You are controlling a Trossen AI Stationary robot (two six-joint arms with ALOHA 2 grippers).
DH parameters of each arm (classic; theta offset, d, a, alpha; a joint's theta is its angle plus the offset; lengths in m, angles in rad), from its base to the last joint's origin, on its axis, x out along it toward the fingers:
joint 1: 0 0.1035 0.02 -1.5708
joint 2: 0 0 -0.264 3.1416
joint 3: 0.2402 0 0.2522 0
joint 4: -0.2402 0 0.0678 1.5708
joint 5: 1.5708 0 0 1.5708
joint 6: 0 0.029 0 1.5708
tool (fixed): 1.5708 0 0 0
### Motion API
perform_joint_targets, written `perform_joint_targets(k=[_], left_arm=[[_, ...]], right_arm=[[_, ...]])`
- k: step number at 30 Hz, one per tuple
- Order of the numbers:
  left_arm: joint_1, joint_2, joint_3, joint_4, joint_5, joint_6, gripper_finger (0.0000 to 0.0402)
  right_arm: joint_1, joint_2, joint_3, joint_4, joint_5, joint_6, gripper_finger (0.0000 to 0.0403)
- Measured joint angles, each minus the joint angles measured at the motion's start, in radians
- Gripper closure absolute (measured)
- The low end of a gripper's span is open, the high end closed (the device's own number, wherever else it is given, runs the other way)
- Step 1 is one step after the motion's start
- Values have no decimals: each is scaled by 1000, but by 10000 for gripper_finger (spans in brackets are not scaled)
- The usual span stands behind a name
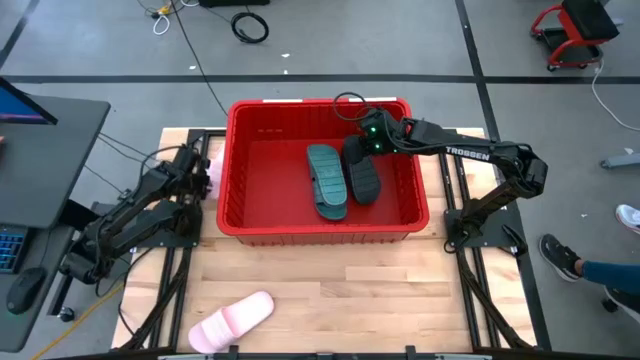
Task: Pick and place slides into bin
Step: Put the top pink slide into the red bin
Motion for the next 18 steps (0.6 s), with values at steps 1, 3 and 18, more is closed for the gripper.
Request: perform_joint_targets(k=[1,3,18], left_arm=[[0,-5,-20,16,0,-1,350],[0,-14,-45,62,-1,7,350],[-2,-39,-6,86,10,229,316]], right_arm=[[0,0,0,0,-5,1,389],[0,0,0,0,-12,16,389],[0,0,0,0,-31,65,389]])
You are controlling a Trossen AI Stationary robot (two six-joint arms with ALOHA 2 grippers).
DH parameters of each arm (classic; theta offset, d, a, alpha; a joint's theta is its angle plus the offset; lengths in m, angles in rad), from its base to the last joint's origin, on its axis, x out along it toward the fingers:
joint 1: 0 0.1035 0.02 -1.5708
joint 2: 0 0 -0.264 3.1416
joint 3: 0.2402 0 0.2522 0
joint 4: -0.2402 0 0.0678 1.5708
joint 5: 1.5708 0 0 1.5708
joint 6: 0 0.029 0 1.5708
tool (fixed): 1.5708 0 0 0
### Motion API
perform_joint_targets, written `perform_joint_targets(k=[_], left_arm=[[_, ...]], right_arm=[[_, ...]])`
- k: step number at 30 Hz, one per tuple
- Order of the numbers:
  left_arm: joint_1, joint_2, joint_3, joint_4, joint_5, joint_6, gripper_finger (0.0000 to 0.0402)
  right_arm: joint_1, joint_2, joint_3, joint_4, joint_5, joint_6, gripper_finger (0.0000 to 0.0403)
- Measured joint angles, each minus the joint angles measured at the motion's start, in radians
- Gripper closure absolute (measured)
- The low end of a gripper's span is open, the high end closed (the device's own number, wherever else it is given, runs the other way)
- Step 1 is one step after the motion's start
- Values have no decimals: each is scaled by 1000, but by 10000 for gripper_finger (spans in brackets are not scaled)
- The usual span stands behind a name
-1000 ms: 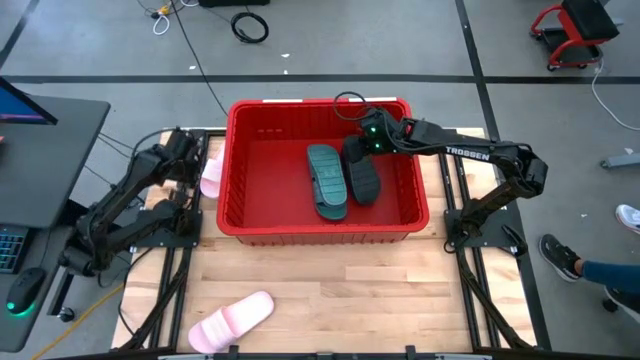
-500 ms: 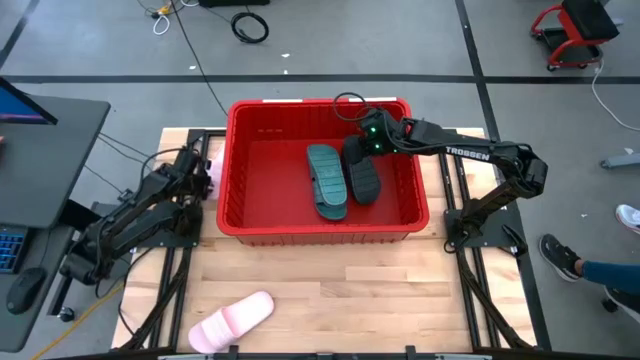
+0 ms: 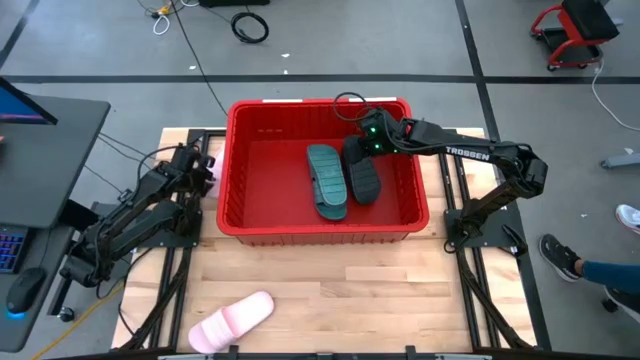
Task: Pick and place slides into bin
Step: Put the top pink slide into the red bin
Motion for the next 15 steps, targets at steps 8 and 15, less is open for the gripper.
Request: perform_joint_targets(k=[8,15], left_arm=[[-28,-48,1,-21,79,20,262],[-79,-138,2,-112,-16,-32,250]], right_arm=[[0,0,0,0,0,34,389],[0,0,0,0,0,57,389]])
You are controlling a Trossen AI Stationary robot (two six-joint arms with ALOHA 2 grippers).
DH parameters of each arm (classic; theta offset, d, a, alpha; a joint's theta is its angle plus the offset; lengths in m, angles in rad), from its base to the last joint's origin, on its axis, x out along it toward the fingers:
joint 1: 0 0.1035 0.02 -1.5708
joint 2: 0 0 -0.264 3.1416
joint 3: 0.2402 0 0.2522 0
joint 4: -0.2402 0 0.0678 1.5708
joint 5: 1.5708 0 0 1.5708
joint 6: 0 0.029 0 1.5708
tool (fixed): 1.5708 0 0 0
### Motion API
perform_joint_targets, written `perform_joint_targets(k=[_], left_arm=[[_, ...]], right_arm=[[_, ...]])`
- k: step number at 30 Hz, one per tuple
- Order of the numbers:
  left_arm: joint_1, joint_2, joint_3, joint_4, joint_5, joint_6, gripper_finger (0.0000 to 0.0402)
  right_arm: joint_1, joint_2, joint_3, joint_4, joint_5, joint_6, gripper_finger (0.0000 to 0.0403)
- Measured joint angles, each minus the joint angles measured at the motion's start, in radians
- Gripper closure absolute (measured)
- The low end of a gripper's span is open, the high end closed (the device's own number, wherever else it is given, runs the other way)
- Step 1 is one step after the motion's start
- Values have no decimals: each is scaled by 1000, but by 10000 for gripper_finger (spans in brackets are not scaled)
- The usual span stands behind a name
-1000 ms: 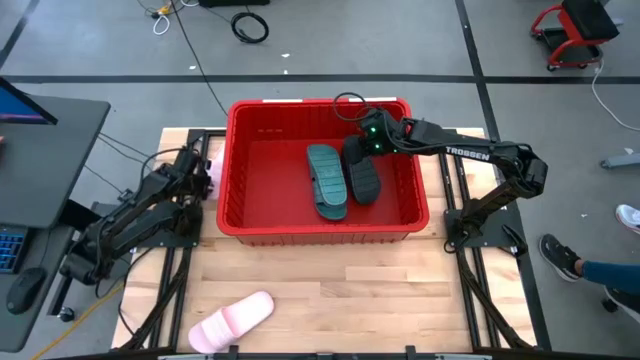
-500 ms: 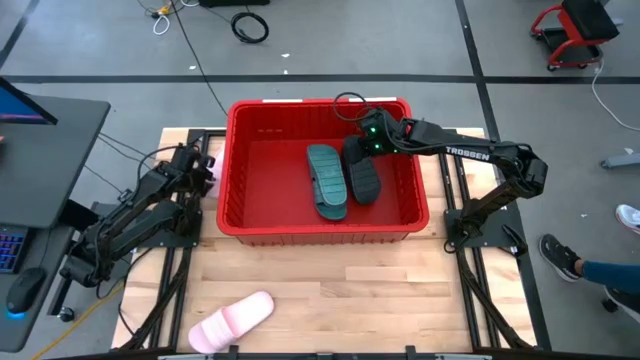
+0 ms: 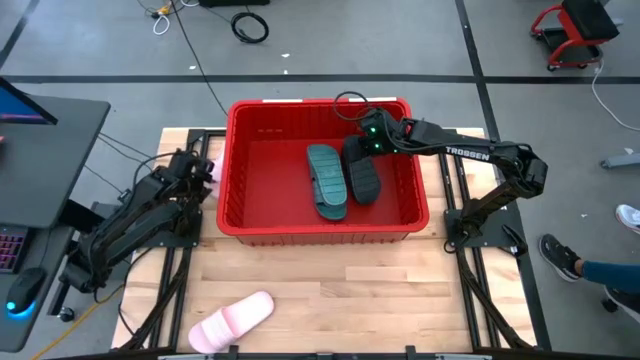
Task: Pick and place slides into bin
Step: Put the top pink slide into the red bin
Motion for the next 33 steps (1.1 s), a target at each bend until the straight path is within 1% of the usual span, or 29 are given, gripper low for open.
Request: perform_joint_targets(k=[3,6,12,18,25,27,30,33], left_arm=[[0,-5,-2,16,-35,-1,257],[1,-4,-33,63,-50,-9,266],[1,-5,-147,266,-37,-43,282],[0,-5,-153,375,-42,19,289],[1,-3,-169,384,-62,27,279],[1,-4,-171,396,-66,58,279],[1,-5,-171,458,-56,121,284],[0,-5,-170,497,-56,147,286]], right_arm=[[0,0,0,0,6,1,389],[-7,0,0,1,12,2,389],[-21,0,0,1,8,11,389],[-19,0,0,0,-17,13,389],[-19,0,0,-6,-22,34,389],[-19,0,0,-7,-22,35,389],[-19,0,0,-7,-24,49,389],[-19,0,0,-7,-25,60,389]])
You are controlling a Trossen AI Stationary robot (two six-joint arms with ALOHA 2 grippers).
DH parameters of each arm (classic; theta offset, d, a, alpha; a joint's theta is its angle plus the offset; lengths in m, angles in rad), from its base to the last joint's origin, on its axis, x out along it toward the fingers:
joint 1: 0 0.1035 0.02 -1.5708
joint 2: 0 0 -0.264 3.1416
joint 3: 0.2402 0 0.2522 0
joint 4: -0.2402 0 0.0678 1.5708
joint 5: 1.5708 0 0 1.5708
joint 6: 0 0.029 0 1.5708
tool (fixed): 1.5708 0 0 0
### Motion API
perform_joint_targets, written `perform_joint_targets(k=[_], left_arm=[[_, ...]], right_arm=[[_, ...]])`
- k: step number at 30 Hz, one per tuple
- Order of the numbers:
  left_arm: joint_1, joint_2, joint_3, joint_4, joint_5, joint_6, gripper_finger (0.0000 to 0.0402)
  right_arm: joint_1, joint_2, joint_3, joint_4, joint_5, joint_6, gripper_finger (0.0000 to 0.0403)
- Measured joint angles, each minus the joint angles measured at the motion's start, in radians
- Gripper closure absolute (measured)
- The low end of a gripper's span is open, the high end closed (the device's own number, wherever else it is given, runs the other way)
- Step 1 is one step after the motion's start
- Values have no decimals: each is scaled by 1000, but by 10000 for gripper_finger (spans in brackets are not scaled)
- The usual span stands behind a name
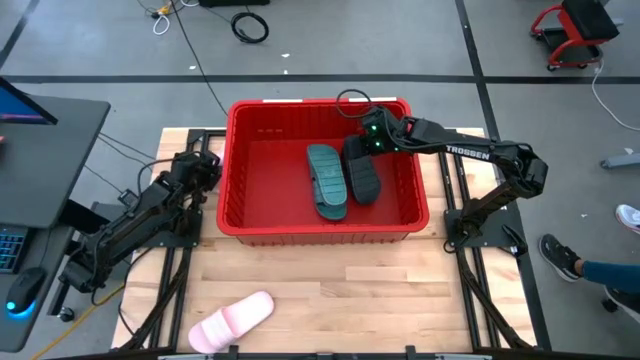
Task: Pick and place slides into bin
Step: Put the top pink slide into the red bin
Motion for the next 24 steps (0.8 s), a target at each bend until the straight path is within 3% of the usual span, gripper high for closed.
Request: perform_joint_targets(k=[8,15,20,24], left_arm=[[-26,-26,75,-32,16,92,279],[-42,-30,147,-149,-124,133,279],[-20,26,147,-185,-121,118,285],[-4,91,147,-120,-108,141,299]], right_arm=[[0,0,0,-6,-26,25,389],[0,0,0,-8,-26,42,389],[0,0,0,-6,-21,48,389],[-1,0,0,0,-19,48,389]])
